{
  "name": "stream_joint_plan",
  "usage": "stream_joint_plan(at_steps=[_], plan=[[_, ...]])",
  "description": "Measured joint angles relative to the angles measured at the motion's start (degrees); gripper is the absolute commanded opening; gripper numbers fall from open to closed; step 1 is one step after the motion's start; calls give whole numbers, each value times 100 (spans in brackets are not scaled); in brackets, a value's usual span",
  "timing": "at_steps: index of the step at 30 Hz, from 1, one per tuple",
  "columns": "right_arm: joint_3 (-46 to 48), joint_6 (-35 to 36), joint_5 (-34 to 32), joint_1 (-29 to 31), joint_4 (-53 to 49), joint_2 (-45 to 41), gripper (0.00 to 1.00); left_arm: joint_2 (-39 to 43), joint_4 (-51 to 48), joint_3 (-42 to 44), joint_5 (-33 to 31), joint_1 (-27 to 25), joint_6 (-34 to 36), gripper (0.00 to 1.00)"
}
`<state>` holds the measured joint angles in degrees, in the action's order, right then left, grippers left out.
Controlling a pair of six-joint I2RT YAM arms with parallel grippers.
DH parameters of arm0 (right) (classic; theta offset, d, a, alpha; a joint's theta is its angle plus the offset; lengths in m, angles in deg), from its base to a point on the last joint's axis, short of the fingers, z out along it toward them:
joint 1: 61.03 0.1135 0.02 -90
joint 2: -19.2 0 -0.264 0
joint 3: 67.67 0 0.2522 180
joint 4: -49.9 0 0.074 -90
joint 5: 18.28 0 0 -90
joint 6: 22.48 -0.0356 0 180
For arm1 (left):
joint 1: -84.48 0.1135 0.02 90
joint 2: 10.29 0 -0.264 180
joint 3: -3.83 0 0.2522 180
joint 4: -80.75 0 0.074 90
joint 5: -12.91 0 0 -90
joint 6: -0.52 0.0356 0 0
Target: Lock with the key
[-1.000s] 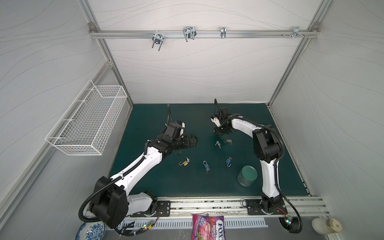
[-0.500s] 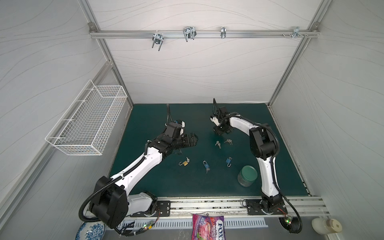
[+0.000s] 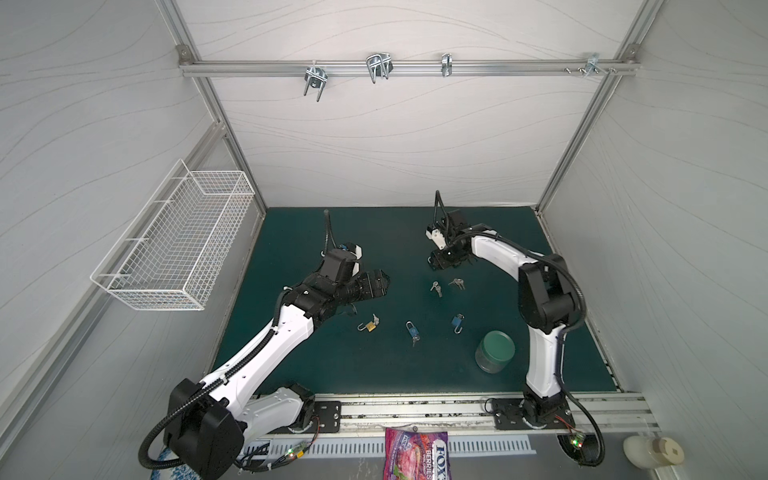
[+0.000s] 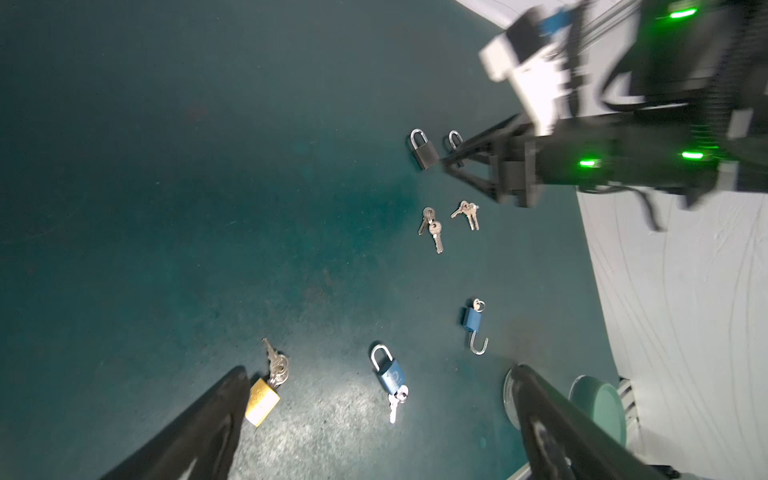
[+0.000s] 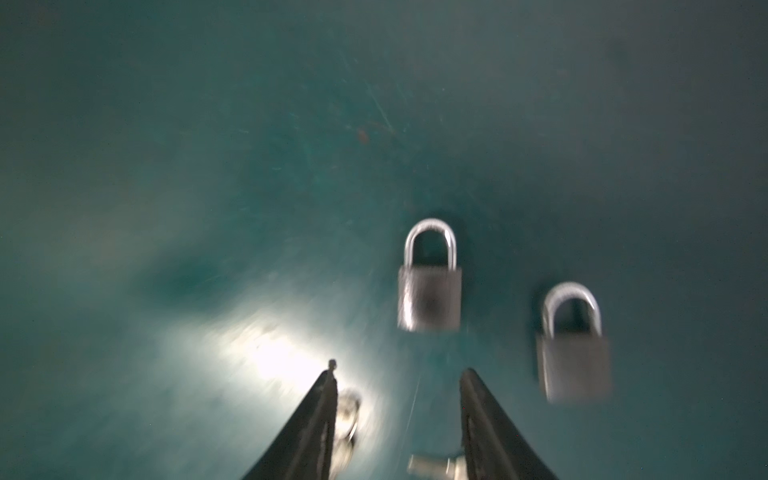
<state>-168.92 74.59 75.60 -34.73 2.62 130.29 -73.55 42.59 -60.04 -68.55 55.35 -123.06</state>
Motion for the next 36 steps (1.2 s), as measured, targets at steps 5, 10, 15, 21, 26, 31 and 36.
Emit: stream_joint_plan(at_steps=[5,10,15,21,26,31,36], plan=[[949,-490,-199,350,15,-1604,45,302,26,601,-208,-767,-378,99],[1932,-1093,-431,1182,-90,-2682,45,321,260,1108,-367,-1482,-911,99],[2796,-1816,-769,2229,-350,-3292,44,466,737,1493,-391,-1674,-1408,99],[3340,-2708,-1058,3233,-417,-3429,40,848,973,1862,-223,-1298,-1720,99],[3432,-3261,-1224,3615,-203,-3010,39,1121,1102,2133,302,-308,-1770,99],[3335,-3523,-1316,3670,15,-2424,40,1377,1193,2367,881,518,-1768,98],[2922,-3578,-1355,3692,114,-1784,40,1556,1211,2608,1298,970,-1777,97]])
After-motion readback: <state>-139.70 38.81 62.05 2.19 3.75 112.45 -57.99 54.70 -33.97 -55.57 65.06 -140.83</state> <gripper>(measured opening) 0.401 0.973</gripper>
